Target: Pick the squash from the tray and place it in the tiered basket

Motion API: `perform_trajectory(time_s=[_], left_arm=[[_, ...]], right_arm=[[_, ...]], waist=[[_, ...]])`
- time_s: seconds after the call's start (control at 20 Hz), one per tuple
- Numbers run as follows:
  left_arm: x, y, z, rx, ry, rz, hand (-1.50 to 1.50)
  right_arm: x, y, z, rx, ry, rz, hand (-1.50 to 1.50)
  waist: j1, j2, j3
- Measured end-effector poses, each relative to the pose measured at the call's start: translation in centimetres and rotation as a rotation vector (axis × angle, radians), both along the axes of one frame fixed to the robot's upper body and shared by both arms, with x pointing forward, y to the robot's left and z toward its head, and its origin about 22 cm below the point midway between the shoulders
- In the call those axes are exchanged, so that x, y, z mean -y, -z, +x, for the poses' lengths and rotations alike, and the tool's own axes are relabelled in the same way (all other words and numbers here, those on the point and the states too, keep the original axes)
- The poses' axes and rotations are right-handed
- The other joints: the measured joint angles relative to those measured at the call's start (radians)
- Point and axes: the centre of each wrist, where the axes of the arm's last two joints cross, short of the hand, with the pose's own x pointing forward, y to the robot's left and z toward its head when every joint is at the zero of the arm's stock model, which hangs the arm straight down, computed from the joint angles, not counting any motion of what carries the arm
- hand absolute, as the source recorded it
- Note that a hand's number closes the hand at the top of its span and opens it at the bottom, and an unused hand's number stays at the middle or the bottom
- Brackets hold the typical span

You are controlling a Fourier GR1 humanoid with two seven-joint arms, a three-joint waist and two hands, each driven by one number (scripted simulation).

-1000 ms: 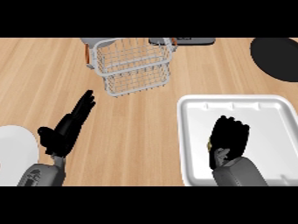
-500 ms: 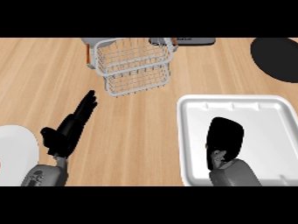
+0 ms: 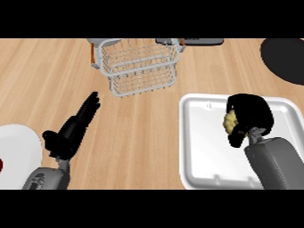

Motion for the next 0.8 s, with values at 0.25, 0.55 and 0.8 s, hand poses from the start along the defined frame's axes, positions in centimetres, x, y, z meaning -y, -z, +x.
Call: perform_trajectory(time_s=[0.25, 0.55, 0.8], left_arm=[[0.4, 0.1, 0.1, 0.001, 0.007, -0.008, 0.00], [0.6, -0.1, 0.2, 0.002, 0.012, -0.003, 0.00], [0.1, -0.5, 0.6, -0.003, 0.005, 0.000, 0.00]], right_arm=[[6.9, -3.2, 2.9, 0.109, -0.164, 0.140, 1.50], [10.1, -6.9, 5.7, 0.247, -0.273, 0.505, 1.50], [10.2, -12.1, 8.0, 0.364, -0.382, 0.664, 1.50]], waist=[[0.009, 0.005, 0.001], [0.010, 0.001, 0.001], [0.004, -0.004, -0.001]])
